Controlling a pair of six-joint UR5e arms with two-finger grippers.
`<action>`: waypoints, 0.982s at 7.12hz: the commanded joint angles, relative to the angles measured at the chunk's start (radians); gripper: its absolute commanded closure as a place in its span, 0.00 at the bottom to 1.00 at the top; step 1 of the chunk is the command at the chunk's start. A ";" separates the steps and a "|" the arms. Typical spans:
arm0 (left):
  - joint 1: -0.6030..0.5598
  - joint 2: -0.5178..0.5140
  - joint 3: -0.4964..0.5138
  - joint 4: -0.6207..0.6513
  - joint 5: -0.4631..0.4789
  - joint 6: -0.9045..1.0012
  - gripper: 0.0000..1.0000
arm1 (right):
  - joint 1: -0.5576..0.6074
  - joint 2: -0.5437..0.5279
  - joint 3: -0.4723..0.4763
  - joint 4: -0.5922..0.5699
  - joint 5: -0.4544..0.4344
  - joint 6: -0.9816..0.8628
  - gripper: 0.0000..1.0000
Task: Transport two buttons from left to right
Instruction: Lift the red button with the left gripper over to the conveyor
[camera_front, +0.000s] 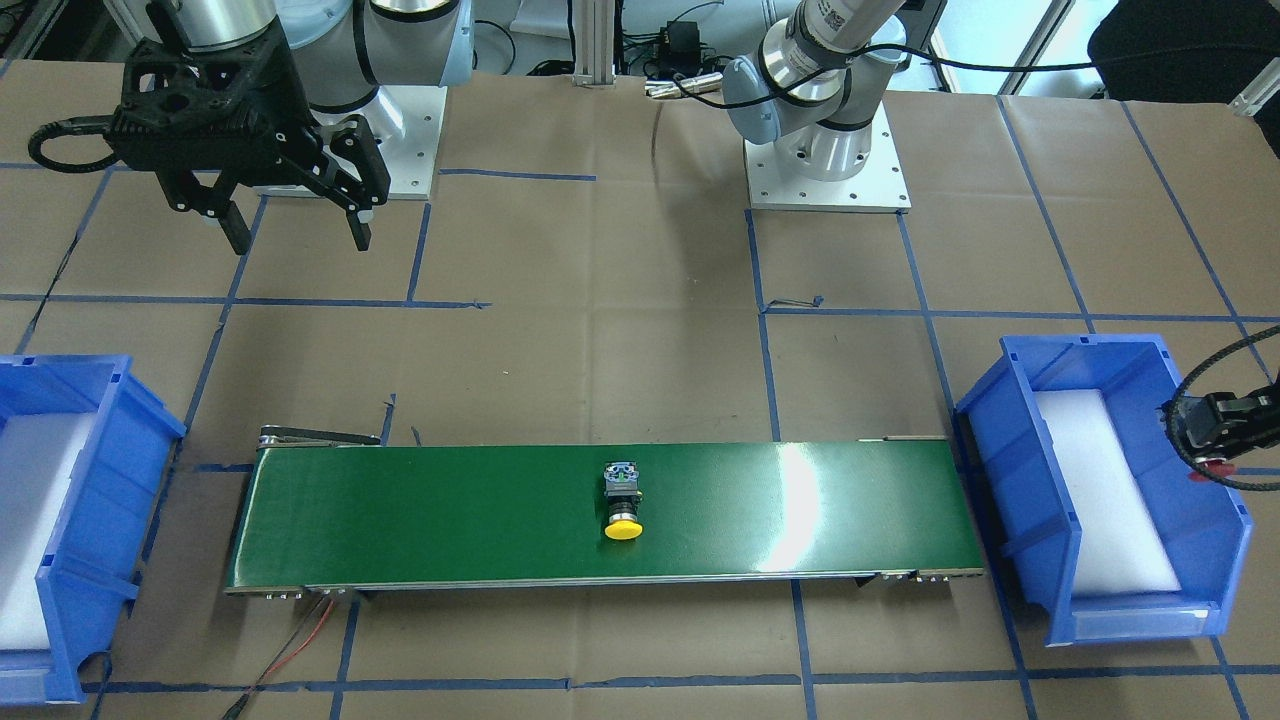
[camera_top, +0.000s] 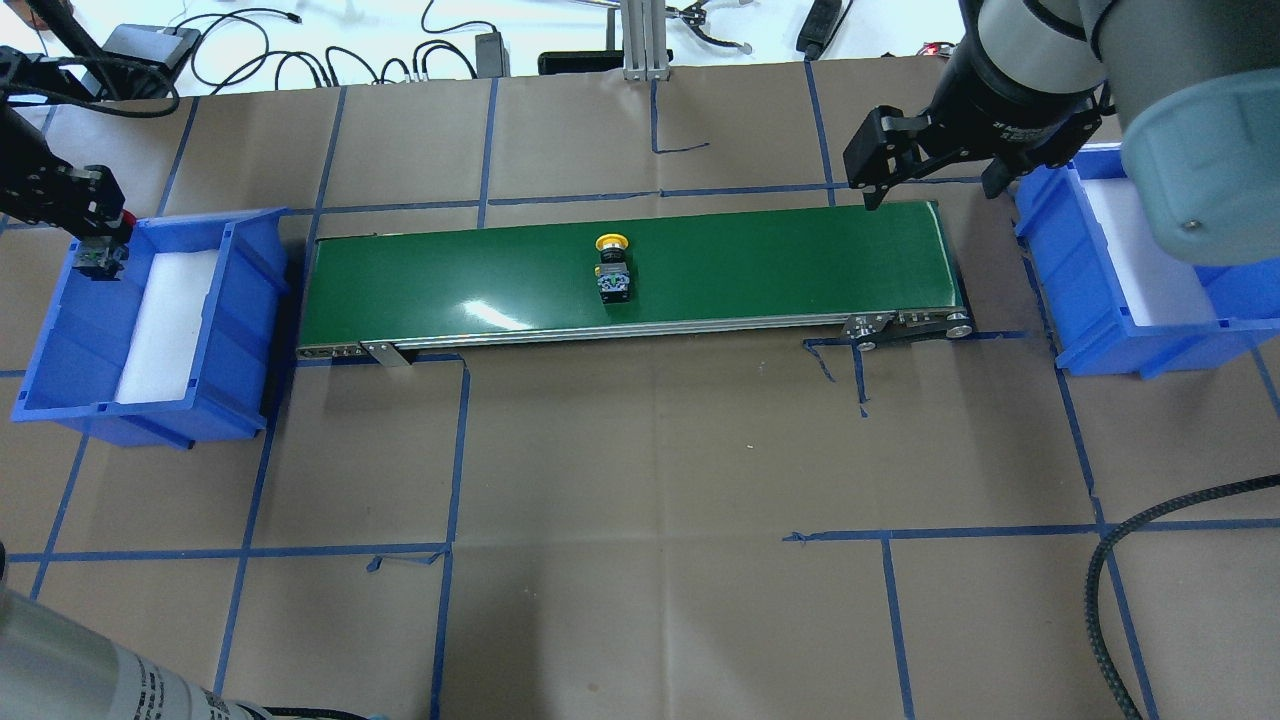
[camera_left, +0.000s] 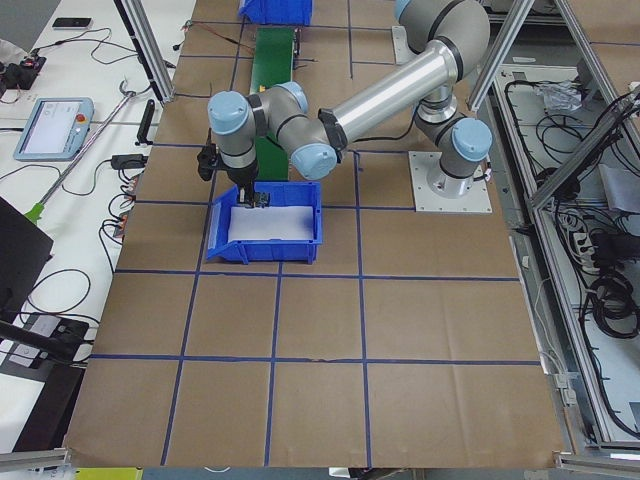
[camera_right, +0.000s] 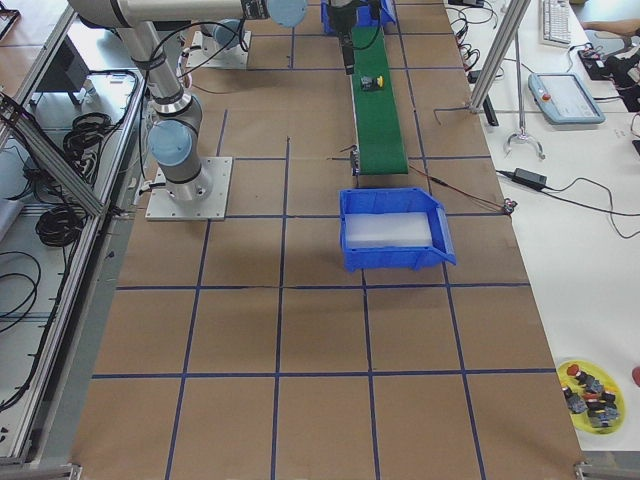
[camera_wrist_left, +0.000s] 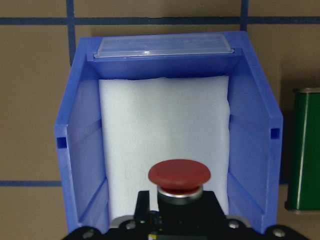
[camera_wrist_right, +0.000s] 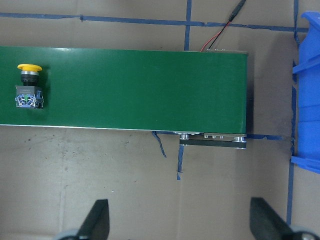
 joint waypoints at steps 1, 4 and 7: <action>-0.025 -0.002 0.018 -0.021 0.004 -0.005 1.00 | 0.000 0.002 -0.002 0.004 0.001 0.000 0.00; -0.180 -0.017 0.016 -0.001 0.016 -0.184 1.00 | 0.000 0.005 0.003 -0.007 0.013 0.003 0.00; -0.344 -0.019 -0.004 -0.002 0.016 -0.379 1.00 | 0.000 0.005 0.012 -0.002 0.005 0.003 0.00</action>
